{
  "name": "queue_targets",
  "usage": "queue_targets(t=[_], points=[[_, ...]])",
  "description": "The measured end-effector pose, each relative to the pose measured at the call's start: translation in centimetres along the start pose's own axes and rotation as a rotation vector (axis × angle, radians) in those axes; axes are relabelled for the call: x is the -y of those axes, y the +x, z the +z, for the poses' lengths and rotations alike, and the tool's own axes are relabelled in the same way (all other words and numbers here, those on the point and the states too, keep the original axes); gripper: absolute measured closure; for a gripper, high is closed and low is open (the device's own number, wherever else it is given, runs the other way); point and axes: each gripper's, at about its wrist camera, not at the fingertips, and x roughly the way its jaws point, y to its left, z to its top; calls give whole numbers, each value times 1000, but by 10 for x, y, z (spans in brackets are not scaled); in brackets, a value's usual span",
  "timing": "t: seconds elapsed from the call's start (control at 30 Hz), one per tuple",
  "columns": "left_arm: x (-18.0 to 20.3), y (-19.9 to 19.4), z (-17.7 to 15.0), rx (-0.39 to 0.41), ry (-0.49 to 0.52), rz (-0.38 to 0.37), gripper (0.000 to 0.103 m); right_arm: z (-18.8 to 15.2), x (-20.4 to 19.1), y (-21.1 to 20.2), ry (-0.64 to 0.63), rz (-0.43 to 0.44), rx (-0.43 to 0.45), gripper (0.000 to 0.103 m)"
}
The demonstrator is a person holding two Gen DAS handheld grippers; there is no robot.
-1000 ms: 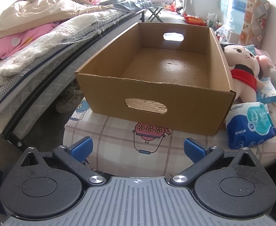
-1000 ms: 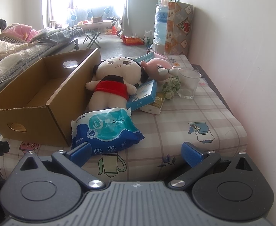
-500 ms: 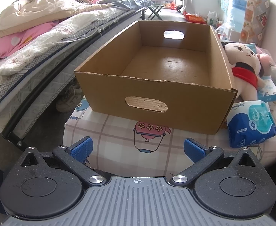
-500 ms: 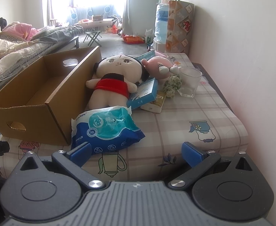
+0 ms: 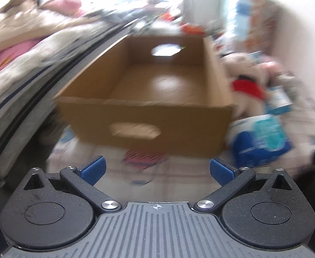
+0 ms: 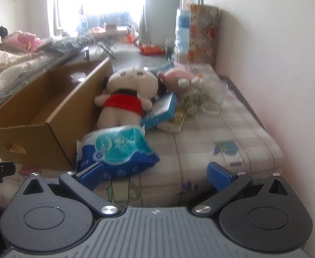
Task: Organize soft objects
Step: 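Grasp the blue-white wet wipes pack with the left tool while the right tool grasps the blue bandage box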
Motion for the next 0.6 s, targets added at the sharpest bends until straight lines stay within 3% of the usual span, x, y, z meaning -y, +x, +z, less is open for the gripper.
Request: queue_targets(t=[0.17,0.27,0.47,0.6], points=[[22,-3,3,83,135,-237,0,6,22,-5,-39,36,123,0],[40,-2,5,116,217,-338,0,14,43,-2,-15,79,163,0],[92,12,7,115,431,-390,7,35,84,25,85,244,166,4],[122,36,4,53,550,-379,10,45,99,61,115,346,96,25]])
